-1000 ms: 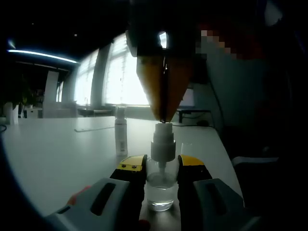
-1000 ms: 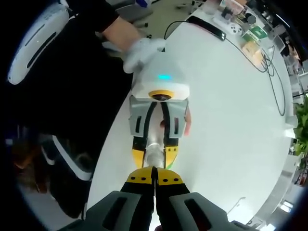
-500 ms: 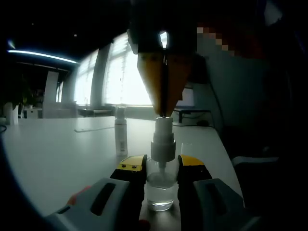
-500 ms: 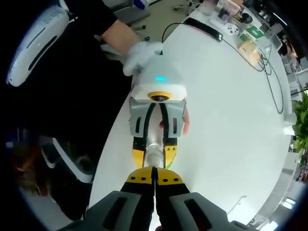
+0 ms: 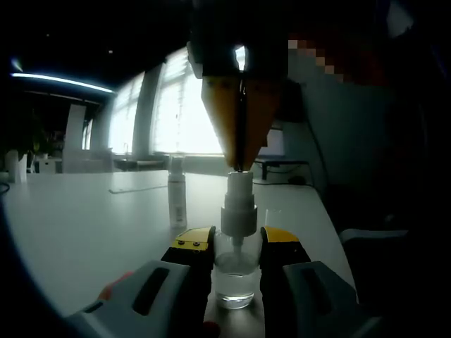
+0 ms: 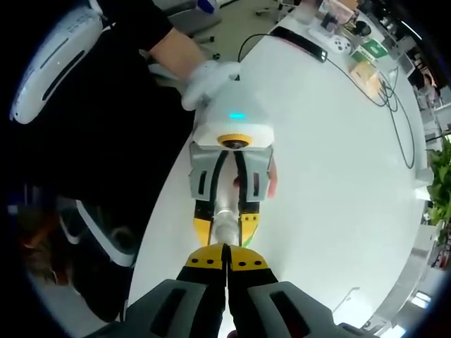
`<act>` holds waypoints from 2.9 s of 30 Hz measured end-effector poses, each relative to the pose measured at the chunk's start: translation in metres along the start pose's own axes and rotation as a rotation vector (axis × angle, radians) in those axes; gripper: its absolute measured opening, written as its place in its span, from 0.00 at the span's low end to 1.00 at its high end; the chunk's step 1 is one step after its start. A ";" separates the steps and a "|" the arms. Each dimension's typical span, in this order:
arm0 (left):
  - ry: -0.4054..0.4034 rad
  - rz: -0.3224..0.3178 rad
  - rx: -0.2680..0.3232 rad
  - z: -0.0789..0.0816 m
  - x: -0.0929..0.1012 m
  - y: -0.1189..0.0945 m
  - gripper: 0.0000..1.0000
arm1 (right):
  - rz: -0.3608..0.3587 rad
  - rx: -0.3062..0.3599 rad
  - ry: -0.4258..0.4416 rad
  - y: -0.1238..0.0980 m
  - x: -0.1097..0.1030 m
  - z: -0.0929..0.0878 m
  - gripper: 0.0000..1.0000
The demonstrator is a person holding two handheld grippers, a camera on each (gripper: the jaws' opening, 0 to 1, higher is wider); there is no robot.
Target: Clamp pump bottle remove cover press pump head put on cover
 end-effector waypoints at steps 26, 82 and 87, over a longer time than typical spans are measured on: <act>-0.001 0.003 0.000 -0.002 -0.005 -0.001 0.16 | 0.005 -0.006 -0.004 0.000 0.000 0.000 0.00; -0.002 0.003 -0.001 -0.002 -0.005 0.000 0.16 | -0.004 -0.009 -0.011 0.000 -0.001 0.001 0.00; -0.002 0.002 -0.001 -0.002 -0.005 0.000 0.16 | -0.002 -0.013 -0.015 0.000 0.000 0.001 0.00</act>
Point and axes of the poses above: the point that each gripper's makers call its tool centre point, and the gripper's own axes: y roughly forward along the fingers, x roughly to its right, z roughly out of its top, the point moved 5 cm from there along -y, roughly backward along the fingers, and after that the axes turned 1 degree about x, right-handed, at the moved point
